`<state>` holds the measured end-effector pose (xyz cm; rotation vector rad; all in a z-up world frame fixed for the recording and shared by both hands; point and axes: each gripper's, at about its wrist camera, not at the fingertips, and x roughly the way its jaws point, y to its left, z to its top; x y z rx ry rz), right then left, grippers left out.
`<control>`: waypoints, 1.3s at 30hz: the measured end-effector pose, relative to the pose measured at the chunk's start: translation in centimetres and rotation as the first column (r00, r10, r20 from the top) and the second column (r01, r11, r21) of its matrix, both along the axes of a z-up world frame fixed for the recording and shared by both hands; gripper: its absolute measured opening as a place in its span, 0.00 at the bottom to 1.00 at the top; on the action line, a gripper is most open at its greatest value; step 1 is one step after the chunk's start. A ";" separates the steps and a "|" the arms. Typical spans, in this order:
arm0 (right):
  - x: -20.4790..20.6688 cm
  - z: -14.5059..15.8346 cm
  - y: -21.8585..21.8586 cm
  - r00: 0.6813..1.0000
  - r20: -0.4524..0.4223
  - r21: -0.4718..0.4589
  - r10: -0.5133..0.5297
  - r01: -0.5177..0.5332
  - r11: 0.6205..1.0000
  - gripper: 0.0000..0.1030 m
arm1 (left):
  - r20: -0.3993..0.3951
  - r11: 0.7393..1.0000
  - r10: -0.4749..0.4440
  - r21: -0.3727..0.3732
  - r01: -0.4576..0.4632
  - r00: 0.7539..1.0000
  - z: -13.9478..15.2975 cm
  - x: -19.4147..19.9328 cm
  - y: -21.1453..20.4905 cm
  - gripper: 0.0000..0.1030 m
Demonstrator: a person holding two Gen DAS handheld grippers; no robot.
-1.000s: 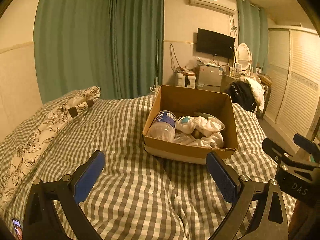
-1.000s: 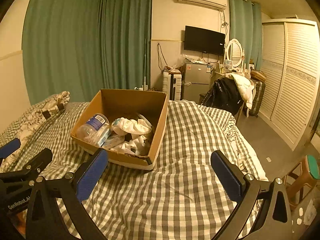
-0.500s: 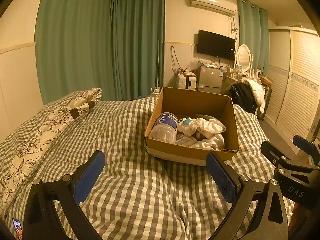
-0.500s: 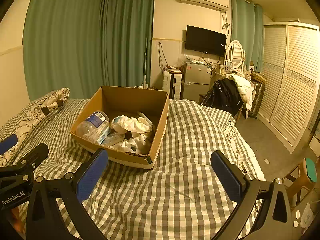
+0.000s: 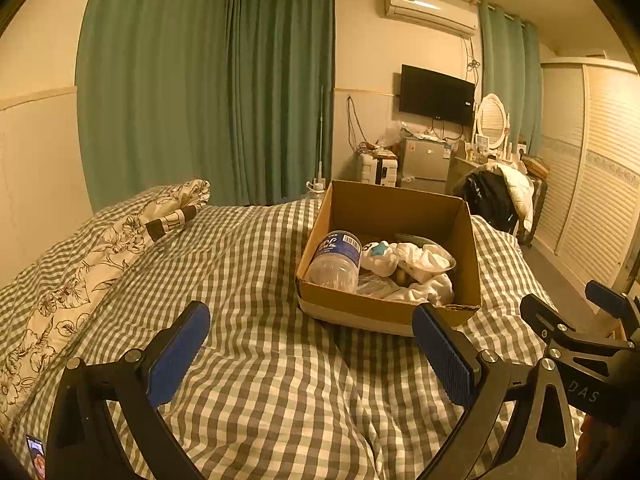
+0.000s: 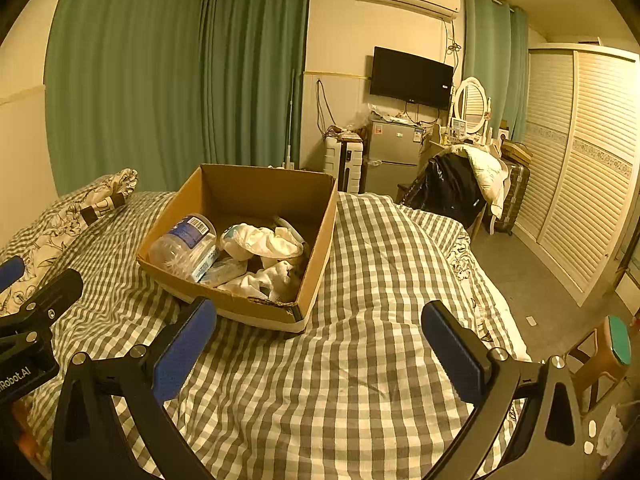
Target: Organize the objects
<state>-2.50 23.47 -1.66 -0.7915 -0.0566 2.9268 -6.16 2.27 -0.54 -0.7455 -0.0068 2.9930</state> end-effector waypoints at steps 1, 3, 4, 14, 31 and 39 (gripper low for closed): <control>0.0 0.0 0.0 1.000 0.000 0.001 0.000 0.000 1.000 1.00 | 0.001 1.000 -0.001 0.001 0.001 1.000 0.0 0.0 0.0 1.00; 0.1 -0.1 0.0 1.000 -0.002 0.001 0.000 0.000 1.000 1.00 | 0.002 1.000 -0.002 0.002 0.002 1.000 0.0 0.0 0.0 1.00; 0.1 -0.1 0.1 1.000 -0.003 0.000 -0.001 0.001 1.000 1.00 | 0.001 1.000 -0.002 -0.001 0.002 1.000 -0.1 0.0 0.1 1.00; 0.1 -0.2 0.1 1.000 0.002 0.006 -0.002 0.002 1.000 1.00 | 0.007 1.000 0.001 -0.003 -0.001 1.000 -0.1 0.1 0.2 1.00; 0.1 -0.3 -0.2 1.000 0.004 0.015 -0.001 0.000 1.000 1.00 | 0.009 1.000 0.004 -0.008 -0.004 1.000 -0.3 0.0 0.2 1.00; 0.0 -0.5 -0.2 1.000 0.012 0.018 -0.001 0.000 1.000 1.00 | 0.010 1.000 0.005 -0.011 -0.005 1.000 -0.3 0.0 0.1 1.00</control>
